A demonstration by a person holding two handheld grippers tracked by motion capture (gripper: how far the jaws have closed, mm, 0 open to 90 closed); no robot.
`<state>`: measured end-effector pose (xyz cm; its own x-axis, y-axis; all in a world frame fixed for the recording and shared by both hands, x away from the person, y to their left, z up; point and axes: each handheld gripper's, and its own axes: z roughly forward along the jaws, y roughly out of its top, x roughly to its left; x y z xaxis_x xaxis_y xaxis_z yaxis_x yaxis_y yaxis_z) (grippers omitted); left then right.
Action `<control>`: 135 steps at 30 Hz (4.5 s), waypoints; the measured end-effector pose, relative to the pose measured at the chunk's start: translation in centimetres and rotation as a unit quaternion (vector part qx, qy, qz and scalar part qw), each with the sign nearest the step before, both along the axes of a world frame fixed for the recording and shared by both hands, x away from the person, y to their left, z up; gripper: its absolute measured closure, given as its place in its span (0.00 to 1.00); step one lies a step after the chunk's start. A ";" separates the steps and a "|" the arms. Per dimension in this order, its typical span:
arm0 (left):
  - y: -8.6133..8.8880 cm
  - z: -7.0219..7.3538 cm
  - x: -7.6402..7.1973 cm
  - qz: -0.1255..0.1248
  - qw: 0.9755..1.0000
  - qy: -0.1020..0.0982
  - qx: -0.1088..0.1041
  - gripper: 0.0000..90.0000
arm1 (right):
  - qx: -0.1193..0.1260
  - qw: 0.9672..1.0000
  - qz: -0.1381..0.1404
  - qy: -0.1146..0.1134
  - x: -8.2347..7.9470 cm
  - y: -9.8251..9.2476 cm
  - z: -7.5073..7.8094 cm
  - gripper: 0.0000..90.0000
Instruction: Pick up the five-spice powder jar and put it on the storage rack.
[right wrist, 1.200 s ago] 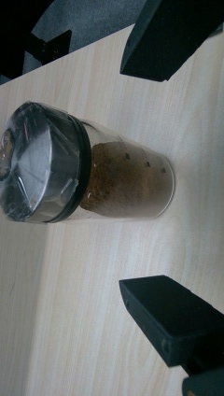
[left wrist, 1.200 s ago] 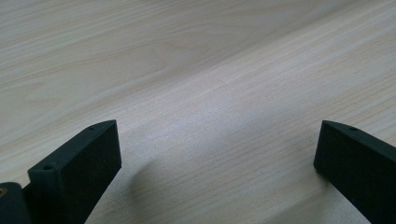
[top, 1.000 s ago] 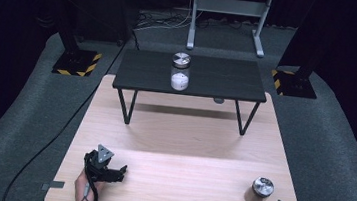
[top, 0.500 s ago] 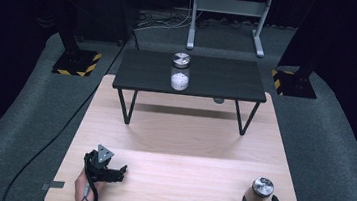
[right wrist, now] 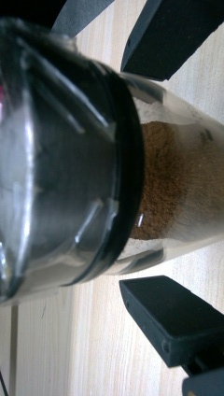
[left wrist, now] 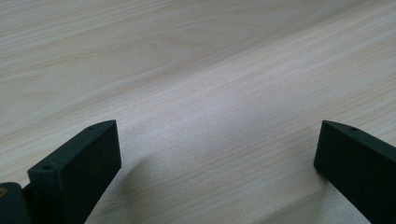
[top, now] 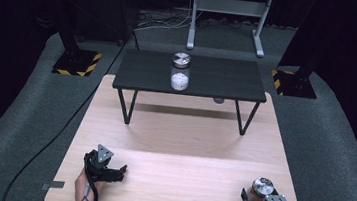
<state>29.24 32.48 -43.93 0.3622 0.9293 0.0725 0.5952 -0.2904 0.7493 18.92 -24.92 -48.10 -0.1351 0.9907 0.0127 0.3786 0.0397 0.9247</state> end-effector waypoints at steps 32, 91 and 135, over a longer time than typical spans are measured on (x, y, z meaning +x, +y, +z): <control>-0.1 -0.1 -0.1 0.001 1.000 -0.004 0.004 0.00 | 0.010 1.000 -0.002 -0.021 -0.4 -0.1 -0.7 0.33; -0.8 -0.3 -0.7 -0.004 0.999 -0.022 0.026 0.01 | 0.022 0.996 0.083 -0.028 4.9 -1.7 6.0 0.33; -0.6 -0.2 -0.5 -0.006 1.000 -0.020 0.023 0.01 | -0.002 0.988 0.132 -0.075 10.5 -0.5 13.9 0.33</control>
<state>28.70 31.83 -44.16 0.3695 0.9202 0.1294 0.5610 -0.3319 0.7584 29.42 -25.43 -34.23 -0.3897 0.9204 -0.0314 0.2134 0.1234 0.9691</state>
